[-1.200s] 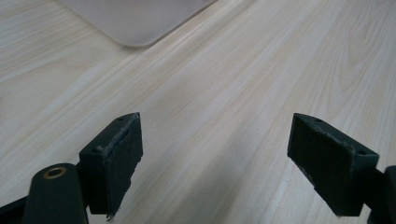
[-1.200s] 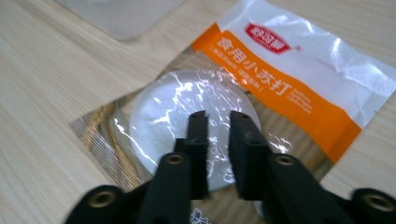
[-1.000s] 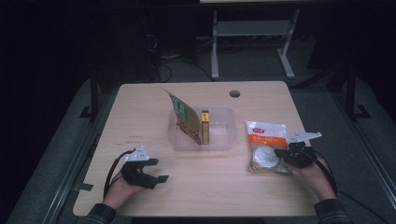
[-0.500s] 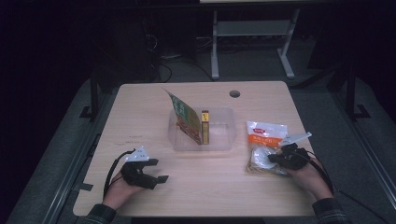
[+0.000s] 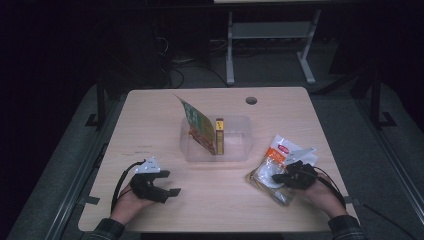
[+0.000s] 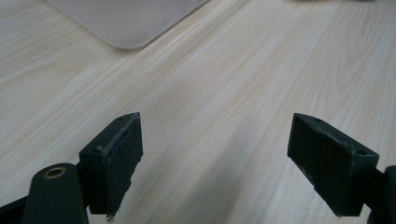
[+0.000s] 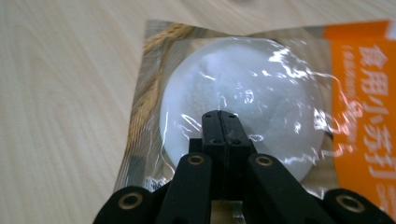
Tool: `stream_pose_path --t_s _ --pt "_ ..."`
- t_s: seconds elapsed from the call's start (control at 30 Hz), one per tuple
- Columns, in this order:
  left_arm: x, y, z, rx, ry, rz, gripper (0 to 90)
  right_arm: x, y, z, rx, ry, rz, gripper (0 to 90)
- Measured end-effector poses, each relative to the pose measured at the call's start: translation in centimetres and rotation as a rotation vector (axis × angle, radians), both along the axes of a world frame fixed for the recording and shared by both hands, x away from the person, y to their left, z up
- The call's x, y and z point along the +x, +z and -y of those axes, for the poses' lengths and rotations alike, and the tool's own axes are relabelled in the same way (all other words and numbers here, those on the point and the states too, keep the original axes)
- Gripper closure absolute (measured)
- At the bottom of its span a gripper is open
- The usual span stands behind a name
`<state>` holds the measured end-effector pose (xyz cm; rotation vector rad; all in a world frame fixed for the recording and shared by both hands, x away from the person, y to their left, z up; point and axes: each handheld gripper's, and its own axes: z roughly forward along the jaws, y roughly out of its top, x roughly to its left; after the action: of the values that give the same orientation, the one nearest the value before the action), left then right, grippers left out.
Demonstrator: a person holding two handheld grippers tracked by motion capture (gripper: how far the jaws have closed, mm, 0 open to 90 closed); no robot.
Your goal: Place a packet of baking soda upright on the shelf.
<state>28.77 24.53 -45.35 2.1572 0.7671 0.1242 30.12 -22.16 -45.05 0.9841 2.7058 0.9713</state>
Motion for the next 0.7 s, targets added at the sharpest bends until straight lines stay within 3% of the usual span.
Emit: stream_pose_path --t_s 0.3,0.43,0.6,0.7 --pt "0.0 0.0 0.0 0.003 -0.001 0.001 17.5 -0.8 0.0 -2.7 0.009 0.085 -0.007 90.0" --pt "0.0 0.0 0.0 0.002 -0.001 0.0 17.6 -0.7 0.2 -2.7 0.008 0.093 -0.005 90.0" --pt "0.0 0.0 -0.1 0.006 -0.002 0.003 17.5 0.4 1.3 -0.1 0.009 -0.011 0.048 90.0" --pt "0.0 0.0 -0.1 0.004 -0.002 0.004 17.6 1.1 1.7 2.7 -0.006 -0.122 0.075 90.0"
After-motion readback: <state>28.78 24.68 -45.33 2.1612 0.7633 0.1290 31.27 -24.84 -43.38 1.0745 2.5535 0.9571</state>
